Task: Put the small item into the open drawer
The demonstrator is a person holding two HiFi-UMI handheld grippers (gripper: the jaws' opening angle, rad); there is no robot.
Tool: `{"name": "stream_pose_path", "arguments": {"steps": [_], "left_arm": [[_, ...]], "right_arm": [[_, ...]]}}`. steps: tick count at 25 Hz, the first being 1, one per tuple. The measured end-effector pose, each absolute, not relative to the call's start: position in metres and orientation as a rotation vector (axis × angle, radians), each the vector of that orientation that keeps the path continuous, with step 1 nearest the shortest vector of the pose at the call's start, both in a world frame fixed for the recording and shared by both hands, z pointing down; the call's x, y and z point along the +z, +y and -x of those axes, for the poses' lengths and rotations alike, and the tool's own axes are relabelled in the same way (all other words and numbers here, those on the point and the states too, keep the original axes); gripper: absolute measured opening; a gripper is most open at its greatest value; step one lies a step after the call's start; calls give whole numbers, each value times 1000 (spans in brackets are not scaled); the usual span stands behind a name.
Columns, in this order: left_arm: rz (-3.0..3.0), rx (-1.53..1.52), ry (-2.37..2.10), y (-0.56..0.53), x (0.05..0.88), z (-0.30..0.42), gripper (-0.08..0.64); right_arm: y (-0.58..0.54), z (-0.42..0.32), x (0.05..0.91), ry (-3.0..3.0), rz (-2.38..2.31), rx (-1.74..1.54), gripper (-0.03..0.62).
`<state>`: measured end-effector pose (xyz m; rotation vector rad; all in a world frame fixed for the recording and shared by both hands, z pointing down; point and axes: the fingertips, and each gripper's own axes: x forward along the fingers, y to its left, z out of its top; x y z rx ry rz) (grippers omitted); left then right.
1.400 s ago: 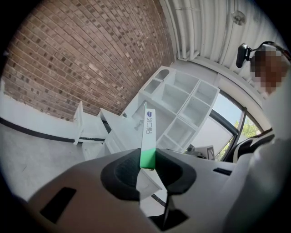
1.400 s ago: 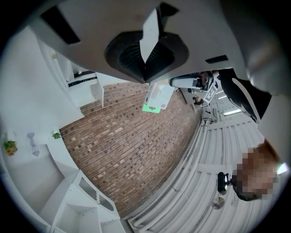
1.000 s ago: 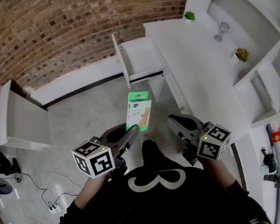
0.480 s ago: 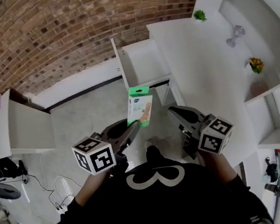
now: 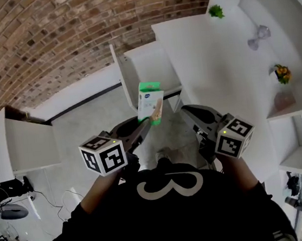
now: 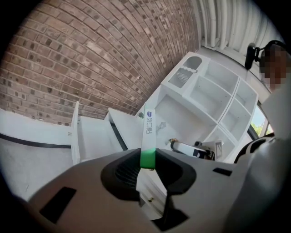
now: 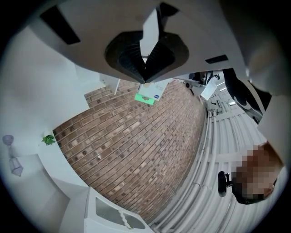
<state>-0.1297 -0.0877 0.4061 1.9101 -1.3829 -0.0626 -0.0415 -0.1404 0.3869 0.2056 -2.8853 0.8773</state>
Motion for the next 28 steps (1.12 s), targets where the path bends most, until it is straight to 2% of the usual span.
{"name": "stream_pose_path", "arguments": {"steps": [28], "left_arm": [[-1837,357,-1356,-256,513,221,92]], "right_arm": [[-267,86,394,-2834,-563,923,11]]}}
